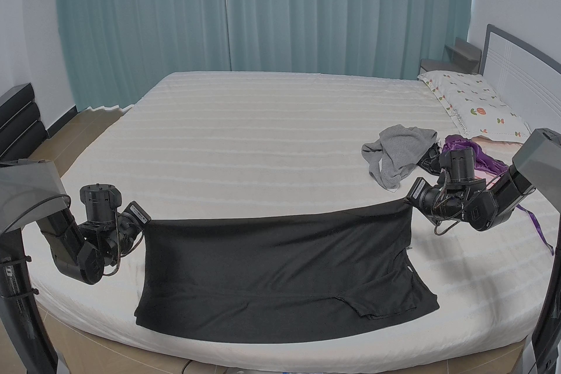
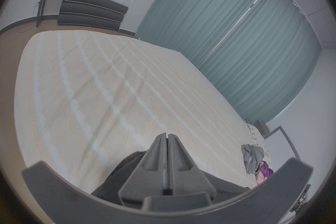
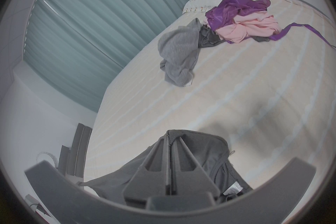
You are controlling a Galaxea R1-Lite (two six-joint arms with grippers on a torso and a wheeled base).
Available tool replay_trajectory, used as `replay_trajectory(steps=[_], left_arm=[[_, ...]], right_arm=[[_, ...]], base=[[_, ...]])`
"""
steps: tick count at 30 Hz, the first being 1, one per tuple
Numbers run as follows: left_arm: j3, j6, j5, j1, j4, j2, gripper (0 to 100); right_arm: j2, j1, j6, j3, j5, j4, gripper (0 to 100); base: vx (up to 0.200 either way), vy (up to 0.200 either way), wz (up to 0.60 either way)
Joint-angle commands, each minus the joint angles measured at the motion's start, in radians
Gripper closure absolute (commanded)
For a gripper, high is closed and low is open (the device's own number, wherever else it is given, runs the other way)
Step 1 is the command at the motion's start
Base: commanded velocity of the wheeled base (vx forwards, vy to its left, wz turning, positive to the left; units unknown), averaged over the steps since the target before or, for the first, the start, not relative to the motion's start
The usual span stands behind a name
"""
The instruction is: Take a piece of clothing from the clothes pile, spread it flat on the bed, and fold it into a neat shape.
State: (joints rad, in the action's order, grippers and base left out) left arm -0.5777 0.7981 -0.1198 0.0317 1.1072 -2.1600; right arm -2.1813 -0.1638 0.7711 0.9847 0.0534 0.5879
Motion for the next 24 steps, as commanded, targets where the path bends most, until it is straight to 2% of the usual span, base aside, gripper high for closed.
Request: replay_trajectory(steps=[1, 5, 10, 13, 24], left_arm=[[-0.002, 0.012, 0.0, -0.026, 0.017, -0.006, 100], [0.076, 0.006, 0.022, -0.027, 0.04, -0.041, 100], [0.179, -0.013, 0.028, -0.026, 0.157, -0.072, 100], [0.263, -0.069, 0.055, -0.026, 0.22, -0.095, 100], [0.357, -0.117, 0.074, -0.021, 0.307, -0.193, 100]], right_arm=[[-0.015, 0.007, 0.005, -0.034, -0.003, 0.001, 100], [-0.022, 0.006, -0.018, -0.115, 0.009, 0.001, 100], [-0.012, 0.006, -0.059, -0.208, 0.029, 0.032, 100], [-0.018, 0.006, -0.104, -0.274, 0.031, 0.09, 100], [-0.063, -0.003, -0.162, -0.337, 0.032, 0.138, 100]], base=[[0.0, 0.0, 0.0], [0.0, 0.0, 0.0], [0.0, 0.0, 0.0], [0.0, 0.0, 0.0], [0.0, 0.0, 0.0]])
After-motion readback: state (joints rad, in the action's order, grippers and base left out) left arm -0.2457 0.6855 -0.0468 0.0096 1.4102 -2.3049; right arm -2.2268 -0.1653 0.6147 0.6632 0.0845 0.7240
